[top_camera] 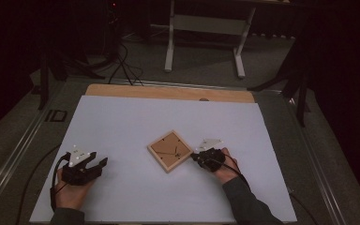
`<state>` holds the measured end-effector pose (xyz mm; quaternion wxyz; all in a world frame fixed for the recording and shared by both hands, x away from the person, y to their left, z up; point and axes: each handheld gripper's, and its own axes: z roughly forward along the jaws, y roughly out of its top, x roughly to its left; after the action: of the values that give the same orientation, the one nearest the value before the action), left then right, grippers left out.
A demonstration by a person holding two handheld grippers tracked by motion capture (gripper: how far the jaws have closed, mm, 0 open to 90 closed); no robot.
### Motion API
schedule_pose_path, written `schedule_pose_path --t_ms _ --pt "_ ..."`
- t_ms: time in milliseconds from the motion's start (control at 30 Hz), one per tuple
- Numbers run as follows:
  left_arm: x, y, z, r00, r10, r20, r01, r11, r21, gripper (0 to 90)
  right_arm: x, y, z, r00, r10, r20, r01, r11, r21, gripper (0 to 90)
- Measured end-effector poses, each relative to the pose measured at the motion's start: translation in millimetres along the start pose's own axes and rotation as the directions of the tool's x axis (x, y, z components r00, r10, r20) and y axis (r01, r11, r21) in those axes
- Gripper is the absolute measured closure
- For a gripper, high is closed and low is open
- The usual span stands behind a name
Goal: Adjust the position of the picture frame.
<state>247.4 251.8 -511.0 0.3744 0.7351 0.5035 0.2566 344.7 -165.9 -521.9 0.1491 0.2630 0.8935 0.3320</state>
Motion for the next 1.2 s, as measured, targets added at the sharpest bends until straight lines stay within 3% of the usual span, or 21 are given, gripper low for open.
schedule_pose_path --t_ms 367,600,767,867,933,1067,1200 --pt "0.3 0.0 0.5 1.0000 -0.001 -0.002 0.001 1.0000 0.000 48.9 -16.1 21.8 21.7 0.9951 0.084 0.051 -0.084 0.996 0.001 89.9" --pt "1.5 0.0 -1.1 1.0000 -0.004 -0.003 0.004 1.0000 -0.004 48.7 -11.4 40.9 35.1 0.9888 0.137 0.058 -0.137 0.991 -0.012 89.6" --pt "1.4 0.0 -0.9 1.0000 -0.004 -0.004 0.004 1.0000 -0.004 48.5 -1.8 48.3 29.5 0.9871 0.152 0.051 -0.149 0.987 -0.051 71.0" --pt "0.2 0.3 -0.5 1.0000 0.002 -0.004 -0.002 1.0000 -0.003 48.5 -1.2 50.3 27.0 0.9774 0.211 -0.003 -0.211 0.975 -0.076 57.2" --pt "0.2 0.3 -0.1 1.0000 0.003 -0.002 -0.003 1.0000 -0.002 48.5 1.6 51.3 28.2 0.9755 0.219 -0.021 -0.220 0.973 -0.076 49.9" --pt "0.3 0.2 -0.4 1.0000 -0.001 -0.003 0.001 1.0000 -0.005 48.4 9.1 51.4 35.0 0.9717 0.235 -0.024 -0.236 0.970 -0.055 41.5" --pt "-0.5 0.4 0.4 1.0000 0.004 0.001 -0.004 1.0000 0.000 48.4 10.3 51.2 35.7 0.9672 0.253 -0.028 -0.254 0.966 -0.041 39.5"
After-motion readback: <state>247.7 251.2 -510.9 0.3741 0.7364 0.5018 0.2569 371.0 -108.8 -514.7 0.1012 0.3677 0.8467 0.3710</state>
